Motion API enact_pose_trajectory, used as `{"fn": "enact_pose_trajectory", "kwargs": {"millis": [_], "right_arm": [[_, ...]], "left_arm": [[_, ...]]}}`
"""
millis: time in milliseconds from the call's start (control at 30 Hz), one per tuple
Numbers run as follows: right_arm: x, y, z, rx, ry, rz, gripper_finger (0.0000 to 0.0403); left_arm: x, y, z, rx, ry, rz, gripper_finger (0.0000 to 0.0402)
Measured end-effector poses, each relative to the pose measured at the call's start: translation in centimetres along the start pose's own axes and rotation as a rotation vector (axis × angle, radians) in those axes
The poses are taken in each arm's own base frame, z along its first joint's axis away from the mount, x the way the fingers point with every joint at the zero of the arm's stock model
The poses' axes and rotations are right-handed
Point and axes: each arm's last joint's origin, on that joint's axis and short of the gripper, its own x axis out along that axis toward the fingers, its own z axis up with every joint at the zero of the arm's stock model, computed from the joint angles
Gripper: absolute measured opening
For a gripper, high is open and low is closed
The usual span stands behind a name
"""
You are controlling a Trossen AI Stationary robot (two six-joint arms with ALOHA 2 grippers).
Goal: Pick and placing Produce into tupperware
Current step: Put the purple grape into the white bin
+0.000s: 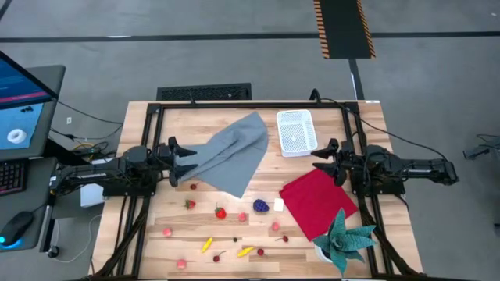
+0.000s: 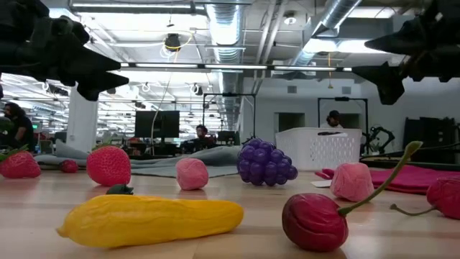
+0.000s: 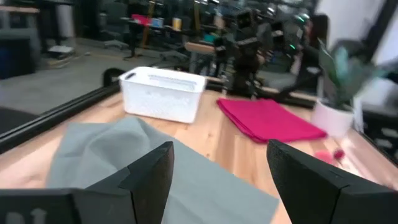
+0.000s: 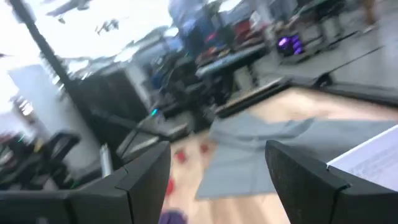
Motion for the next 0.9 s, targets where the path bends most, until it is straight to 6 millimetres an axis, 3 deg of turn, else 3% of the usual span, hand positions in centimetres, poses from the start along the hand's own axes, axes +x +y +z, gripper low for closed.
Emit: {"fn": "enact_pose_trajectory", "kwargs": {"millis": [167,367,600,733,900], "right_arm": [[0.0,-0.3,0.2,0.007,-0.039,-0.079,0.0286],[0.0,-0.1,0.5,0.079,-0.075,-0.055,0.0286],[0.0,0.0,0.5,0.133,-0.041,-0.041,0.0286],[0.0,0.7,0.7,0.107,-0.045,0.059,0.0286],[-0.5,2.3,2.9,0.059,-0.148,0.231,0.0286]], "left_arm": [[0.0,-0.1,-0.1,-0.02,0.011,-0.026,0.0249],[0.0,0.1,0.0,-0.092,-0.005,0.027,0.0249],[0.0,0.0,0.6,-0.329,-0.07,0.007,0.0249],[-0.1,-0.3,1.1,-0.354,-0.106,-0.061,0.0249],[-0.3,-0.6,2.4,-0.347,-0.23,-0.118,0.0249]]}}
